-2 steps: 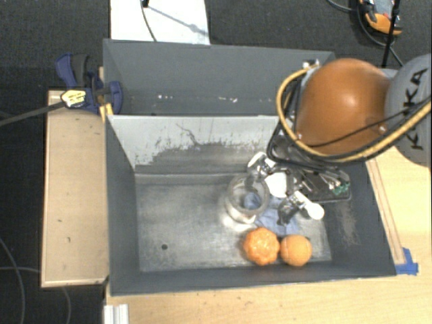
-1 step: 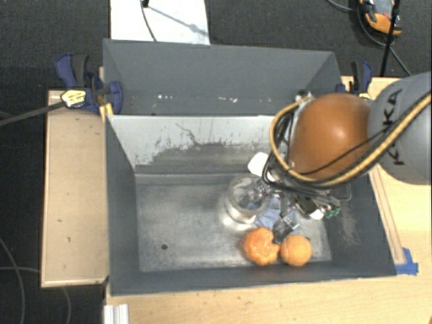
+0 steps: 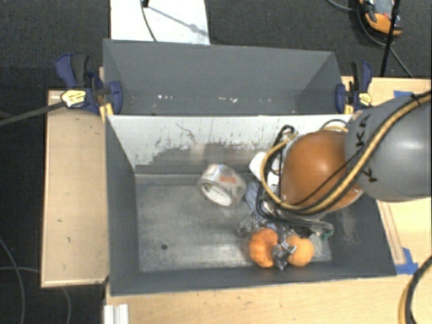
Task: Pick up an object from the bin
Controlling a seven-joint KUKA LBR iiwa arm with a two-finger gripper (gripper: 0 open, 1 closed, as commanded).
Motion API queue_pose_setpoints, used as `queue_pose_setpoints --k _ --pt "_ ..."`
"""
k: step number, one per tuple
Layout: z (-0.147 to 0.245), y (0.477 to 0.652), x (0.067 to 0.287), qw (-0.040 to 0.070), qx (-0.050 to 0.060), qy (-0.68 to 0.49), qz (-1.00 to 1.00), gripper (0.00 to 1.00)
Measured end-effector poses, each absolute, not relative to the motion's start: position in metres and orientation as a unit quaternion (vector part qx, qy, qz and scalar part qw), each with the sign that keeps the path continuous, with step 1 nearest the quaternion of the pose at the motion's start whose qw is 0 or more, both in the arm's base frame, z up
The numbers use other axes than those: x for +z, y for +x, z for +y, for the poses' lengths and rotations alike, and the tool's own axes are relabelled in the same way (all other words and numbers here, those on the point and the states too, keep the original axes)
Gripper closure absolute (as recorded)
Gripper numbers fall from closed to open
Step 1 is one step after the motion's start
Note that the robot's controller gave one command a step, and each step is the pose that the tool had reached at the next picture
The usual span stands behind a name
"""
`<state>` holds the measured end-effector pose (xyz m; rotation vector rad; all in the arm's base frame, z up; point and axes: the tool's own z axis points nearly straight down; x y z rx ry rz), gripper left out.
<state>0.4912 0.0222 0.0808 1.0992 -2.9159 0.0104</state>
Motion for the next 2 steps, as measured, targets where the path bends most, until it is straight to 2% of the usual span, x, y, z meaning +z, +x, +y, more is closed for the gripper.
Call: queue_pose_setpoints --k 1,2 --pt "0.022 0.491 0.081 0.013 0.003 0.352 -0.936 1.0" --pt "-0.003 0.492 0.211 -0.001 0.0 0.345 -0.939 1.0"
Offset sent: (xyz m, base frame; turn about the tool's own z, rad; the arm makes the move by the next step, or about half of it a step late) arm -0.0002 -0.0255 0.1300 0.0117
